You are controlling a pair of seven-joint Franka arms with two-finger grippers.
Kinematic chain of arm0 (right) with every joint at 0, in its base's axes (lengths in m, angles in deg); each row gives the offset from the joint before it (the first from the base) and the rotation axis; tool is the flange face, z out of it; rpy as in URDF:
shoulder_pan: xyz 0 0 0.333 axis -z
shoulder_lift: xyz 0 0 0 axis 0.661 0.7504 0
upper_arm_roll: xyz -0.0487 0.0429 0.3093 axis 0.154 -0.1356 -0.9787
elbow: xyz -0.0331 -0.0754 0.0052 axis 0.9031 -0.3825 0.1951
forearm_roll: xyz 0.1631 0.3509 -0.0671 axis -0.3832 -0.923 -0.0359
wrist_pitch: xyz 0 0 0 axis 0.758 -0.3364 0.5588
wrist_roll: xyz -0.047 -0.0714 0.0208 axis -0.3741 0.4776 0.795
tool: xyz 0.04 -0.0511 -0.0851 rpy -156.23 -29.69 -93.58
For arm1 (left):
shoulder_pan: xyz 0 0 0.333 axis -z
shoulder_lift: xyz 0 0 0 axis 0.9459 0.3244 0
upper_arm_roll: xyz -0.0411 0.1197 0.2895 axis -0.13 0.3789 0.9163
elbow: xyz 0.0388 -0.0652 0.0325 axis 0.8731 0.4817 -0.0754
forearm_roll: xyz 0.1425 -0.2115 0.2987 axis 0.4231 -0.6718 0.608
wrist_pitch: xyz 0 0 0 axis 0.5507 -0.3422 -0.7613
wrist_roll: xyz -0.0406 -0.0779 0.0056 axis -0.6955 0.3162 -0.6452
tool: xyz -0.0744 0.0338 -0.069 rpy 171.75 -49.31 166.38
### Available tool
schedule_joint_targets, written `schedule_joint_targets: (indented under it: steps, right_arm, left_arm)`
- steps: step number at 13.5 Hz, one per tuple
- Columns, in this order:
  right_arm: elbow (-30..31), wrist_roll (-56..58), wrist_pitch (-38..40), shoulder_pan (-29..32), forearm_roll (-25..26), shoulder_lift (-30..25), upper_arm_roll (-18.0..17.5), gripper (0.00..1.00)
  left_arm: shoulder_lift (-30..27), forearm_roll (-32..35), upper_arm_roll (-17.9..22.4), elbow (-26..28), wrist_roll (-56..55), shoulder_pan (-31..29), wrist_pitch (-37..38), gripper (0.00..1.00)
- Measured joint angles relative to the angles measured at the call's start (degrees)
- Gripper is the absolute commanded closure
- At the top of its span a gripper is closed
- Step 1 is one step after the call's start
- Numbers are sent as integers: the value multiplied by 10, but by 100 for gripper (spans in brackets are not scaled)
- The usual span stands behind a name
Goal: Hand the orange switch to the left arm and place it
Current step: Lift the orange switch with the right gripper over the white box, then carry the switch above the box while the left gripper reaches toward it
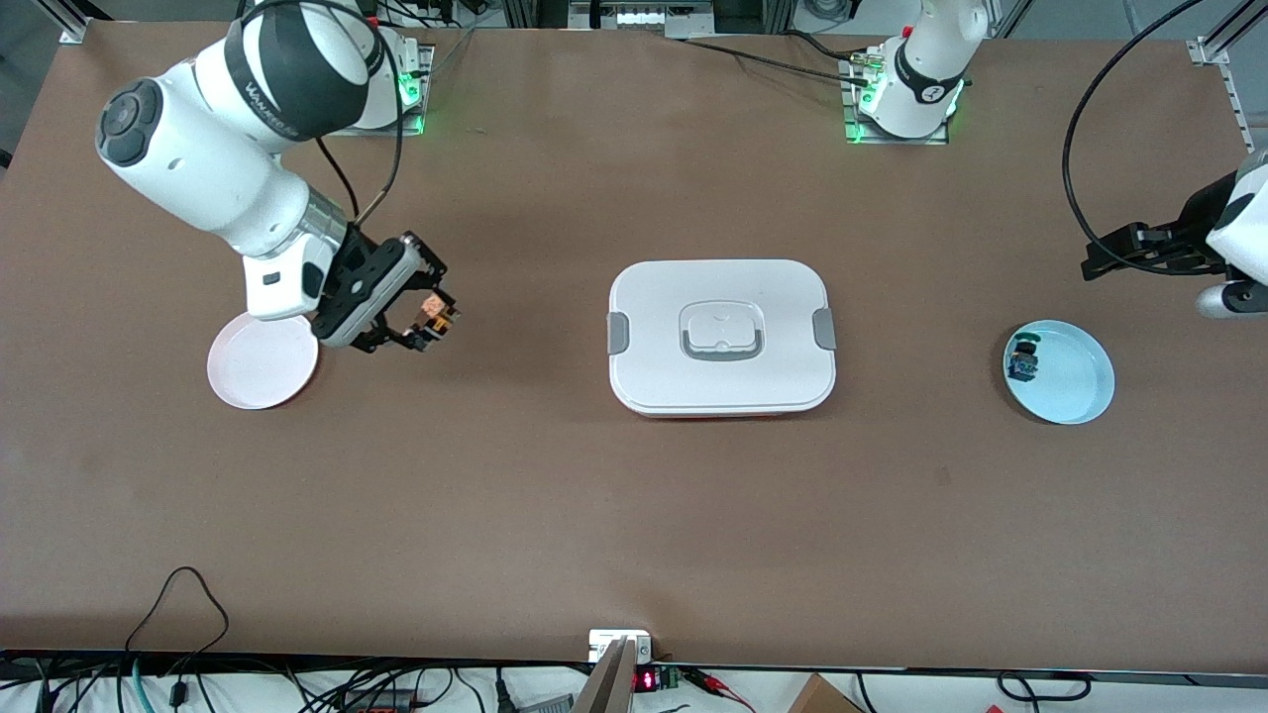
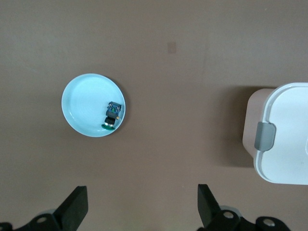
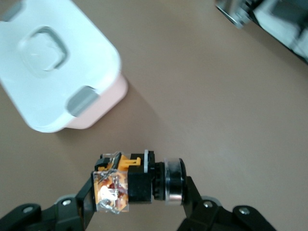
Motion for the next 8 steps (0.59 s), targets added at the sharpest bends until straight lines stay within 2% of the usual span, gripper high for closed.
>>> schedule_joint_targets:
  steps: [1, 3, 5, 8]
  right_arm:
    - [-6, 14, 0, -13, -29, 0, -2, 100]
    - [-14, 31, 0, -37, -85, 0, -10, 100]
    - [-15, 63, -1, -52, -159, 0, -19, 100]
    - [-16, 194, -3, -65, -324, 3, -22, 100]
  left_arm:
    - [2, -14, 0, -1, 5, -3, 18, 0]
    - [4, -93, 0, -2, 26, -20, 65, 0]
    - [14, -236, 2, -2, 37, -55, 115, 0]
    - [68, -457, 3, 3, 44, -98, 169, 0]
